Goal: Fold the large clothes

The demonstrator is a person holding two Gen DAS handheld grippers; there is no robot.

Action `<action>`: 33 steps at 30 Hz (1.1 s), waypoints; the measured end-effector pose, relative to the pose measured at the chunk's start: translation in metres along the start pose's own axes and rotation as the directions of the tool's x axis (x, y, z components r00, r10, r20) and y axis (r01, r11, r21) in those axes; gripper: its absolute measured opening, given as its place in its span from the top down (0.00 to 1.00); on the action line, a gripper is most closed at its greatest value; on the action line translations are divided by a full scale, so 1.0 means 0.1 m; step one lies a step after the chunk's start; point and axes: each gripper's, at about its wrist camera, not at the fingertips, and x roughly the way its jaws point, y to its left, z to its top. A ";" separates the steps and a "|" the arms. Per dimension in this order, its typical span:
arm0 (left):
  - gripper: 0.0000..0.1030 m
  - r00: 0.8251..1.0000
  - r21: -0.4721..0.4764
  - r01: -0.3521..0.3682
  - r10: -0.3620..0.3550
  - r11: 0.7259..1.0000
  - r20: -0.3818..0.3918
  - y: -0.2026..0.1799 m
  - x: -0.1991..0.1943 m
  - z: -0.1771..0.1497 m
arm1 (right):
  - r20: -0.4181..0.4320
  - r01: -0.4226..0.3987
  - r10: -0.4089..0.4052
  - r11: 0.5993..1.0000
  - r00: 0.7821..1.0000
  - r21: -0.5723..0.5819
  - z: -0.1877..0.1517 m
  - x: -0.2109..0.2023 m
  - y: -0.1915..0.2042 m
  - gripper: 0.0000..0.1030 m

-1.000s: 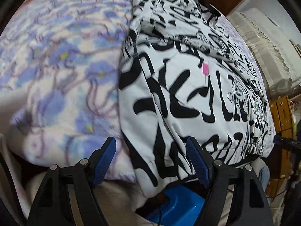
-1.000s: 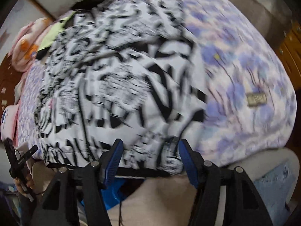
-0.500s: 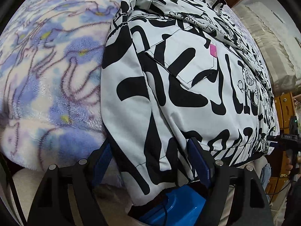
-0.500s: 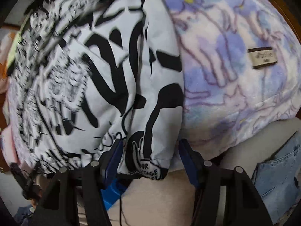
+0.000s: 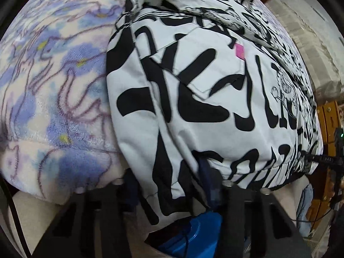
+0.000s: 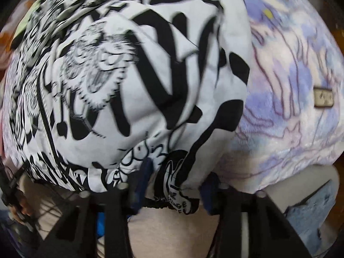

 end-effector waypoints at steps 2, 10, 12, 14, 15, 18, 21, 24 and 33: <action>0.77 1.000 0.019 0.010 -0.010 1.000 -0.003 -0.07 -0.04 0.03 | 0.030 -0.023 0.023 1.000 0.999 0.002 -0.02 -0.08 0.02 0.88; 0.90 0.956 -0.025 0.276 -0.271 0.961 0.110 -0.26 -0.69 0.36 | 0.219 -0.315 0.289 0.945 0.932 0.094 -0.07 -0.71 -0.20 0.93; 0.90 0.929 -0.038 0.343 -0.333 0.939 0.163 -0.29 -0.88 0.46 | 0.271 -0.371 0.335 0.924 0.902 0.092 -0.01 -0.91 -0.24 0.93; 0.91 0.902 -0.049 0.392 -0.373 0.919 0.219 -0.30 -1.07 0.60 | 0.334 -0.425 0.377 0.902 0.864 0.079 0.09 -1.16 -0.32 0.93; 0.91 0.886 -0.064 0.421 -0.396 0.905 0.240 -0.30 -1.15 0.70 | 0.372 -0.460 0.404 0.885 0.836 0.072 0.14 -1.30 -0.35 0.93; 0.91 0.861 -0.087 0.457 -0.416 0.885 0.294 -0.28 -1.32 0.99 | 0.450 -0.539 0.462 0.840 0.764 0.053 0.38 -1.62 -0.45 0.93; 0.91 0.856 -0.071 0.431 -0.383 0.900 0.347 -0.30 -1.46 1.38 | 0.510 -0.562 0.470 0.826 0.721 0.034 0.69 -1.88 -0.49 0.93; 0.91 0.857 -0.069 0.407 -0.355 0.911 0.373 -0.32 -1.45 1.80 | 0.542 -0.575 0.463 0.817 0.701 0.045 1.06 -2.01 -0.52 0.93; 0.80 0.912 -0.154 0.324 -0.265 0.933 0.313 -0.19 -0.86 2.72 | 0.547 -0.607 0.444 0.779 0.710 0.156 2.03 -1.70 -0.65 0.62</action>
